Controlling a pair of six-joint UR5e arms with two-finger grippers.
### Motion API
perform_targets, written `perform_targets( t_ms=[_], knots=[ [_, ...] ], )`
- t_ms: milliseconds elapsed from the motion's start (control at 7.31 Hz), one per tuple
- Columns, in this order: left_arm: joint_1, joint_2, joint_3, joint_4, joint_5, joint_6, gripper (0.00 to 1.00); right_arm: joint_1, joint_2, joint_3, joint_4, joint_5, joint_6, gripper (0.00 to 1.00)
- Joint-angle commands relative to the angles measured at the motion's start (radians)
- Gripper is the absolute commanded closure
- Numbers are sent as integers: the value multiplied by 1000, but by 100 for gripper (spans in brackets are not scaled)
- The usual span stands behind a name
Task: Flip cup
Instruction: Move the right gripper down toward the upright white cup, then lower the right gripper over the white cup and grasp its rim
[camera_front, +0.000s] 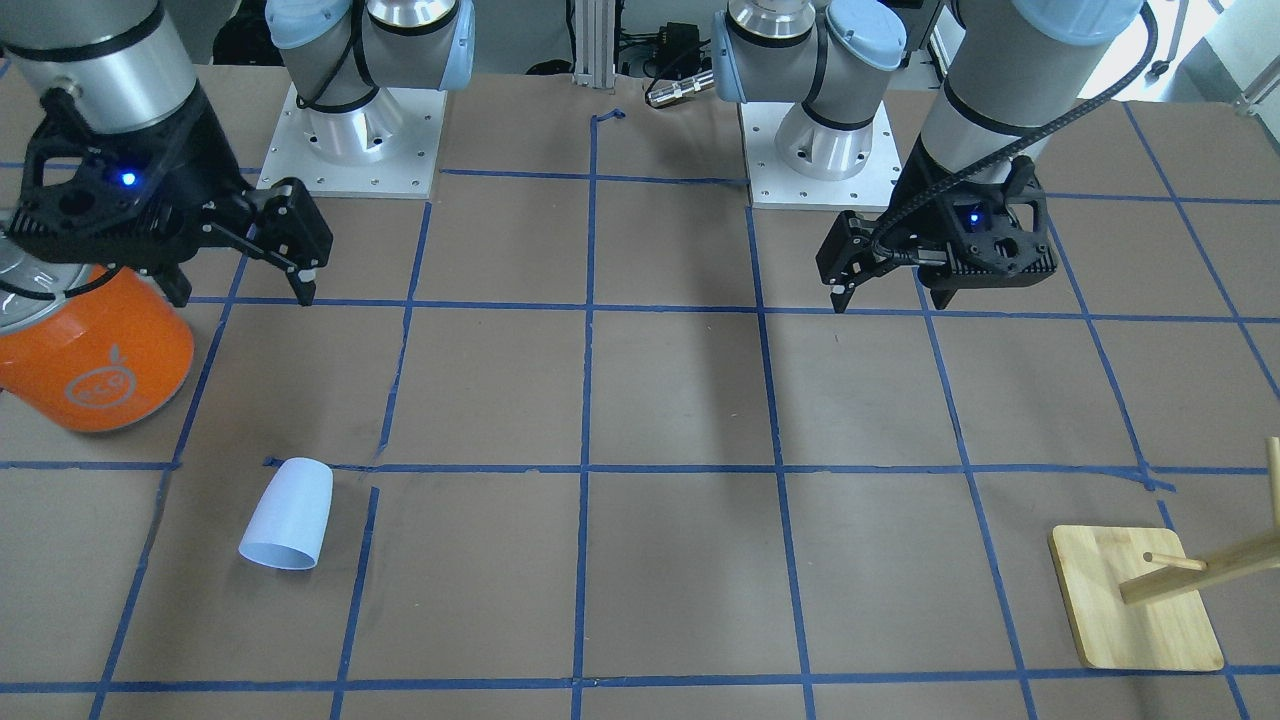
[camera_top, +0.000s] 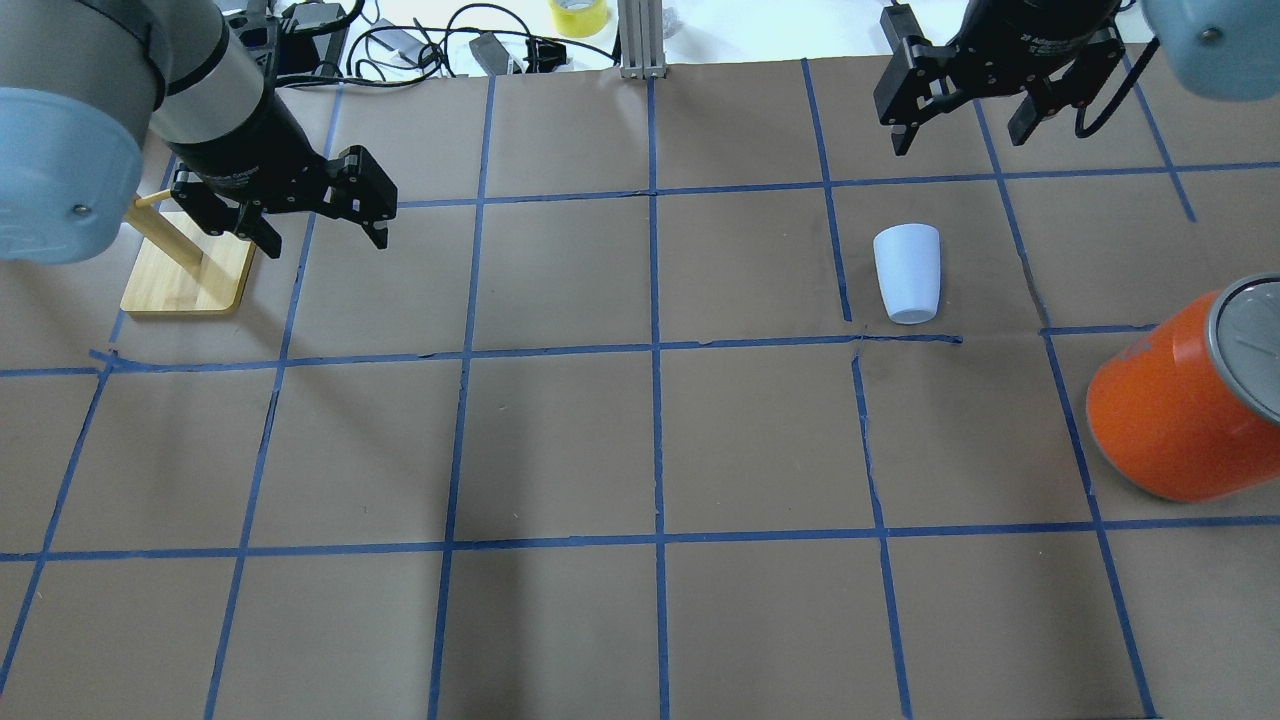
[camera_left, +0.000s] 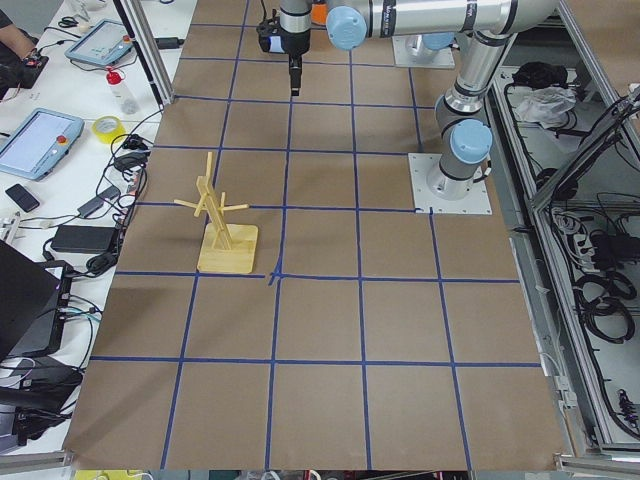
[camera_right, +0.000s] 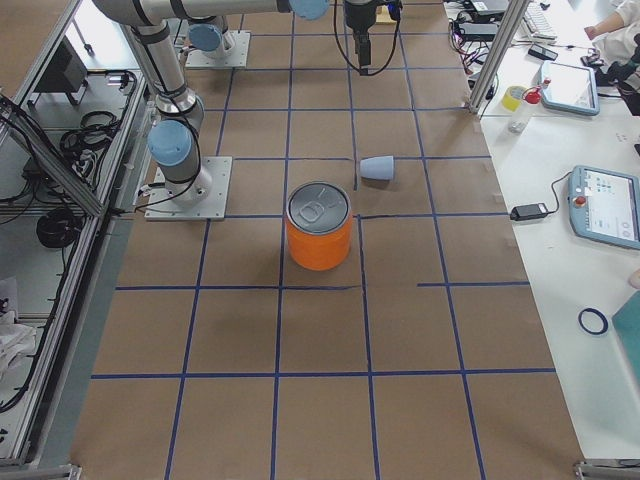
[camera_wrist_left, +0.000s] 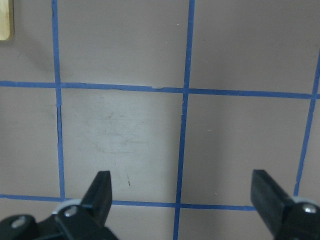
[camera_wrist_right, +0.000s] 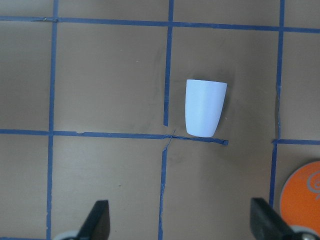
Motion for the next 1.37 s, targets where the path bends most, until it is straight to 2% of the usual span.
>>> perform_targets(
  t_ms=[0, 547, 821, 1232],
  knots=[
    [0, -1, 0, 0, 0, 0, 0, -56, 183, 14, -170, -1, -1, 0],
    [0, -7, 0, 3, -2, -2, 0, -71, 356, 136, -483, -4, 2, 0],
    [0, -7, 0, 3, -3, 0, 0, -73, 398, 166, -531, -1, -1, 0],
    [0, -7, 0, 3, -3, 0, 0, -77, 429, 169, -539, -4, -4, 0]
  ],
)
